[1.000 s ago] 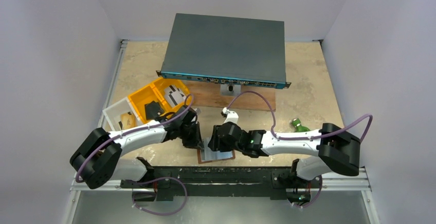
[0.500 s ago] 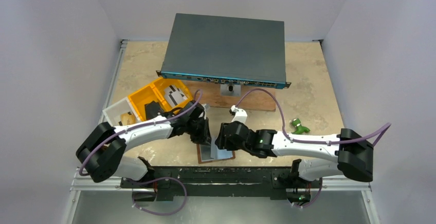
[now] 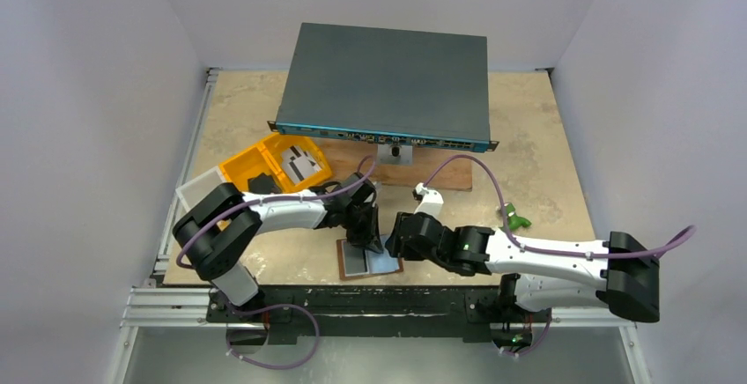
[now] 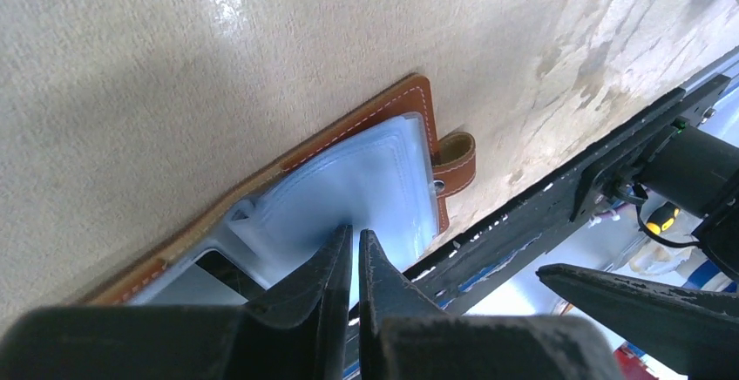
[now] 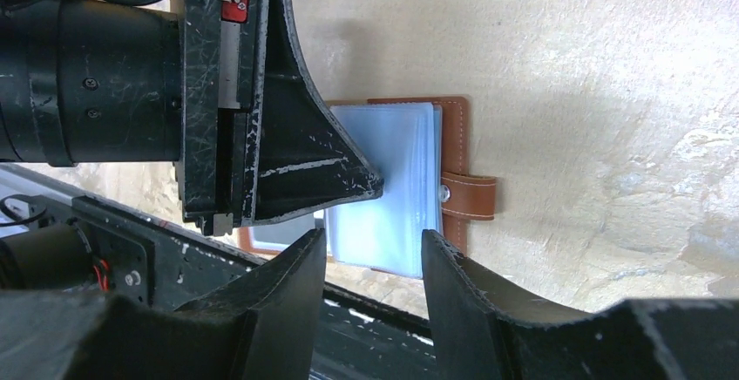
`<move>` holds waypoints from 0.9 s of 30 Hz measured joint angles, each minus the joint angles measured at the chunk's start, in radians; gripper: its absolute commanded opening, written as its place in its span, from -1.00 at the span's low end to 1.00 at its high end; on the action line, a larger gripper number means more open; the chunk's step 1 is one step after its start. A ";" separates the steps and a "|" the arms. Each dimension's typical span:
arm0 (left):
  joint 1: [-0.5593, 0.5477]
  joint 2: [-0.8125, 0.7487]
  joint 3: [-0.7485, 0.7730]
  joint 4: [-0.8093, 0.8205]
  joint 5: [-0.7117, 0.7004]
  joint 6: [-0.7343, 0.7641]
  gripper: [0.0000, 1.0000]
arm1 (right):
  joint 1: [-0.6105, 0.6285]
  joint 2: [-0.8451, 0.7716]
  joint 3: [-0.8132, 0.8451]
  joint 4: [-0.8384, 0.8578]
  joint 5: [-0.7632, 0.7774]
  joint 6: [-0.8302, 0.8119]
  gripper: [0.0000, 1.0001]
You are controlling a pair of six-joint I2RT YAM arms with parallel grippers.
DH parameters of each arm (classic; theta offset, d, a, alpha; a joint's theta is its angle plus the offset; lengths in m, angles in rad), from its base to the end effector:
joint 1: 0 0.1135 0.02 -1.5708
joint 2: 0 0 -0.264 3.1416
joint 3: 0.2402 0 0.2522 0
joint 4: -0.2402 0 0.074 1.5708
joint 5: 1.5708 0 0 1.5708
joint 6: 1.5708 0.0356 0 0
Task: Take the credit cards out of the card holder
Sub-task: Remove the credit card from the card holder.
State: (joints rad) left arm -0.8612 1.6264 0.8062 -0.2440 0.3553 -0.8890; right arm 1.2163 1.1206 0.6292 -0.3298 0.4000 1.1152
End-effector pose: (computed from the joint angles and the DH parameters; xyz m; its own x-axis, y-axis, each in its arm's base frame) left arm 0.1846 -0.2339 0.1450 -0.9966 0.0432 -0.0696 0.0752 0.8193 -0.5684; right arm 0.0901 0.2035 0.2103 -0.8048 0.2085 -0.5558 -0.1114 0.8666 0.4864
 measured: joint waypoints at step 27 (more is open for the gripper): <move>0.119 -0.434 -0.189 -0.259 -0.188 0.041 -0.76 | 0.034 0.279 0.140 0.119 -0.074 -0.091 -0.10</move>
State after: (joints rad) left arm -0.7418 1.1927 0.6174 -0.5034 0.1673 -0.8482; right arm 1.2503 1.3998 0.7696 -0.2111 0.3256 1.0241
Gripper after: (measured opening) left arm 0.123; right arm 0.452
